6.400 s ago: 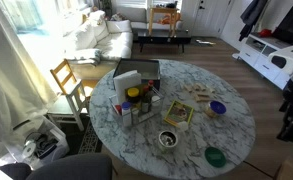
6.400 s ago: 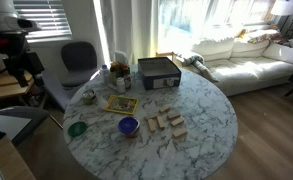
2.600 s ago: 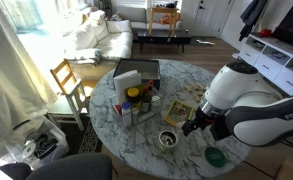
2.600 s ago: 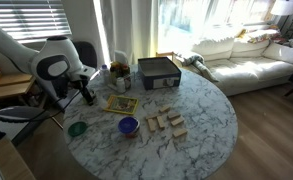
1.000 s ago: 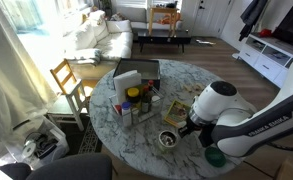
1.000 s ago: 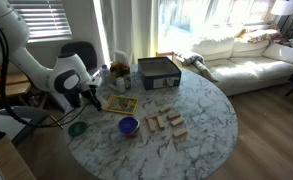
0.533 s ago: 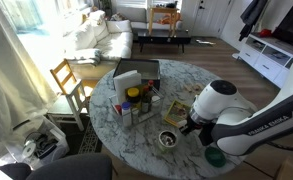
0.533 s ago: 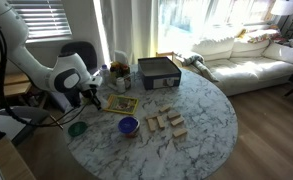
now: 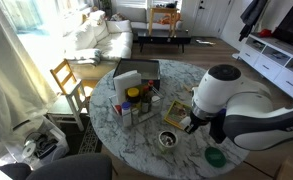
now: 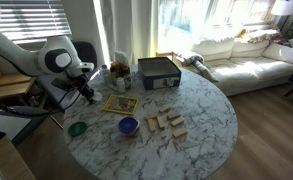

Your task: Scoop up the contents in the can and put the scoop on the table

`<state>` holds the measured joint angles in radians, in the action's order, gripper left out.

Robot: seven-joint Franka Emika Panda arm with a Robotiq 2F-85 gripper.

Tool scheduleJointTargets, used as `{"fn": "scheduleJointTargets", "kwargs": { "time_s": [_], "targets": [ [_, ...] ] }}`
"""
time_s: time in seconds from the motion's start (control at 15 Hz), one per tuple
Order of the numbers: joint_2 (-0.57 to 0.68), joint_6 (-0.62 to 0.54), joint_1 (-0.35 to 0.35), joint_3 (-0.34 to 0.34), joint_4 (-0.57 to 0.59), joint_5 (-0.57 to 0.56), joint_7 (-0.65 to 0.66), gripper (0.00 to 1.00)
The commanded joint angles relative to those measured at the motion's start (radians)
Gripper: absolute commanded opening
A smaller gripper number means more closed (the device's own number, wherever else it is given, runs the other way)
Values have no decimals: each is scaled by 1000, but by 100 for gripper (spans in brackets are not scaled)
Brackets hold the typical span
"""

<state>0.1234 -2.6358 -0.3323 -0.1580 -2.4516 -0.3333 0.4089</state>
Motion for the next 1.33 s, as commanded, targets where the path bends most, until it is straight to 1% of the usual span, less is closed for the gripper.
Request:
{"fn": "scheduleJointTargets", "kwargs": {
  "time_s": [0.0,0.13,0.2,0.27,0.33,0.53,0.6,0.87,1.0,1.27],
  "targets": [
    [-110,148,43,144,-27,-2,-113,2],
    [-136,218,44,213,-12,3,-172,2],
    [-96,166,73,209,2,0,-108,2],
    [-108,176,73,231,2,3,-109,7],
    [-109,176,77,240,3,3,-105,7],
    [-103,175,98,238,4,3,-105,7],
    [-102,175,101,237,4,3,-105,2],
    [-51,198,99,275,55,-2,-173,2],
    [-15,221,101,284,85,-10,-209,2],
    [63,320,92,281,176,-61,-234,2]
  ]
}}
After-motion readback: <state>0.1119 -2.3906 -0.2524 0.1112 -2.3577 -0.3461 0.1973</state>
